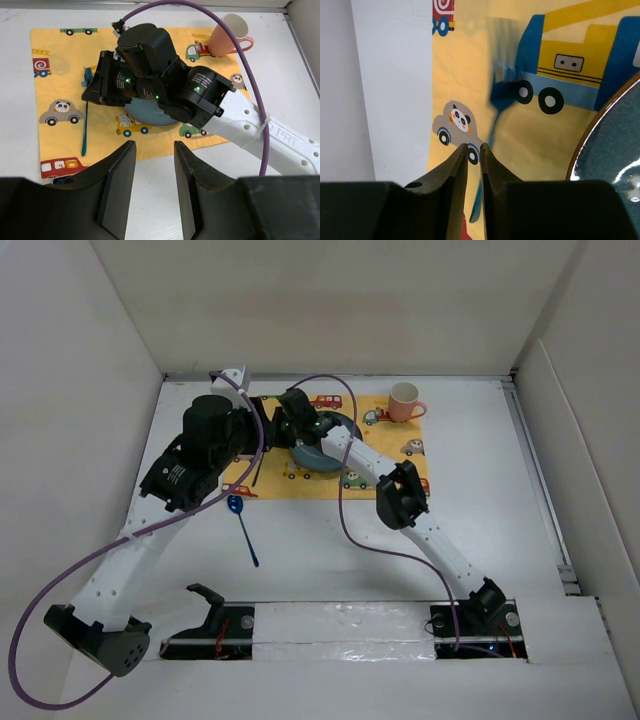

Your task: Set the dinner table for one person

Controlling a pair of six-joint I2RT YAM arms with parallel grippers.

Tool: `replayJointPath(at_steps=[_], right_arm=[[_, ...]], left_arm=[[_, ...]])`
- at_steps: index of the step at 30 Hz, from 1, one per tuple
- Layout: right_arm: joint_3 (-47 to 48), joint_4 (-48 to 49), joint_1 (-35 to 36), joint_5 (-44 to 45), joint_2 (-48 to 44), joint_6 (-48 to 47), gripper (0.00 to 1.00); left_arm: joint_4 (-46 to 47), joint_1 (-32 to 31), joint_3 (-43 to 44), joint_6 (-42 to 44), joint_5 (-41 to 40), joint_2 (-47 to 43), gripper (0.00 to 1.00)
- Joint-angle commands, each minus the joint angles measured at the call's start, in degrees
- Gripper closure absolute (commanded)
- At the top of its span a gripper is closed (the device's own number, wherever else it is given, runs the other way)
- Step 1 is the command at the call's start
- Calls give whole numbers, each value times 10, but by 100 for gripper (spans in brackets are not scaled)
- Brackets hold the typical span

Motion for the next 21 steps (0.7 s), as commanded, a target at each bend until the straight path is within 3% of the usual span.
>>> replayJointPath(at_steps=[1,5,10,12,14,16,17,18,20,21], right_arm=[[16,40,1,-8,0,-1,77],[14,45,1,-15,-9,-15,72],[-25,40,1,-23,-73,-57,73],[-61,39,1,-19,-103,-80,78],[-92,32,16,-17,-157,-125,91],[-166,29,31,-9,-198,-159,100],[-198,29,53,-2,-240,-170,100],[-307,49,80,22,-283,-190,100],[-344,57,110,39,-318,-196,100],[-406,63,125,50,-334,-200,93]], left_arm=[[16,-2,-6,9,-9,-10,67],[20,-2,-7,8,-7,-7,67],[23,-2,-1,10,-11,-2,67],[18,-2,8,17,-22,1,67],[13,-2,20,28,-49,3,67],[2,-2,38,32,-80,5,67],[0,-2,45,33,-88,4,67],[-6,-2,60,27,-106,4,67],[-8,-2,71,22,-108,3,67],[-11,-2,73,19,-115,3,67]])
